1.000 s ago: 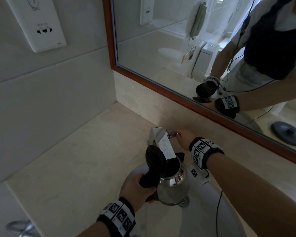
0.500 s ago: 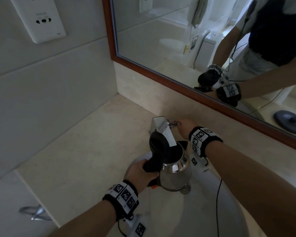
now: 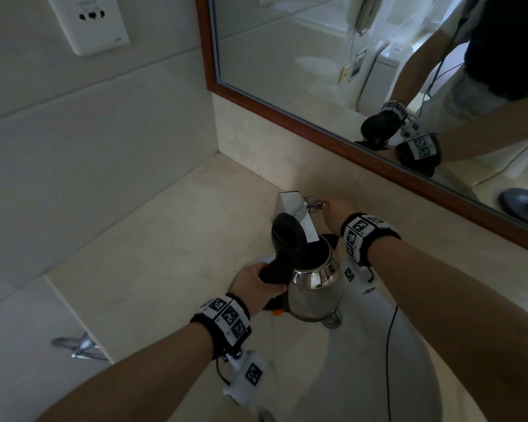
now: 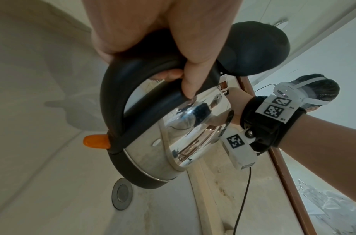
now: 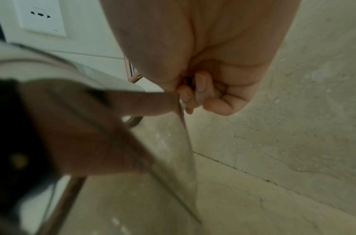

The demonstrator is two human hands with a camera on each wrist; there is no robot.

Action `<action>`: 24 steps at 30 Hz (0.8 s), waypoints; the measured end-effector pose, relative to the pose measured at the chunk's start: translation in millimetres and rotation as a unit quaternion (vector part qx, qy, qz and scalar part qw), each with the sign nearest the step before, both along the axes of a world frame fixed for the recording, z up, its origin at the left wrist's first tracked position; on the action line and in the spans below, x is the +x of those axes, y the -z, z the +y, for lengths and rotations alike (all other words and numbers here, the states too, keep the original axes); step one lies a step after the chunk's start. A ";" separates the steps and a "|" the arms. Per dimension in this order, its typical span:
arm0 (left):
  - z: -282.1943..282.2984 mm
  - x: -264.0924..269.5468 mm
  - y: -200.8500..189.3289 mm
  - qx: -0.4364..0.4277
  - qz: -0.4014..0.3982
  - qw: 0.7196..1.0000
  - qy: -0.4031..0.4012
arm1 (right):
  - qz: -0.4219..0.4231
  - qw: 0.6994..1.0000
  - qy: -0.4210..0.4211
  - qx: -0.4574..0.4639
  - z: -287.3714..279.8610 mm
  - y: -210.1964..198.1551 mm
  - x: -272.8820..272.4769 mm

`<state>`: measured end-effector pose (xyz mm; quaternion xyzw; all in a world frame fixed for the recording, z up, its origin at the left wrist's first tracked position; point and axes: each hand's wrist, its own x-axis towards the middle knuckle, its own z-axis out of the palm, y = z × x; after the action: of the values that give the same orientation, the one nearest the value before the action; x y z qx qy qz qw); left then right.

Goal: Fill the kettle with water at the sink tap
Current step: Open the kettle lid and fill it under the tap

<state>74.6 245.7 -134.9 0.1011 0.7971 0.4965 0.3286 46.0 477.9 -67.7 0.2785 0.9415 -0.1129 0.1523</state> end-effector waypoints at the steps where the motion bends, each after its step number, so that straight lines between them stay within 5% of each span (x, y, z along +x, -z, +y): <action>1: -0.3 -0.3 -1.2 0.000 -0.006 1.000 -0.001 | 0.001 1.000 0.002 -0.004 0.0 -0.4 0.2; 24: -1.4 2.2 -9.4 -0.012 -0.016 1.000 -0.006 | 0.117 0.990 0.076 -0.034 -9.8 11.4 17.7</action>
<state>76.8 244.2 -125.5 0.0842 0.7984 0.4904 0.3392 63.6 468.1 -79.1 0.3291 0.9245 -0.1877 0.0418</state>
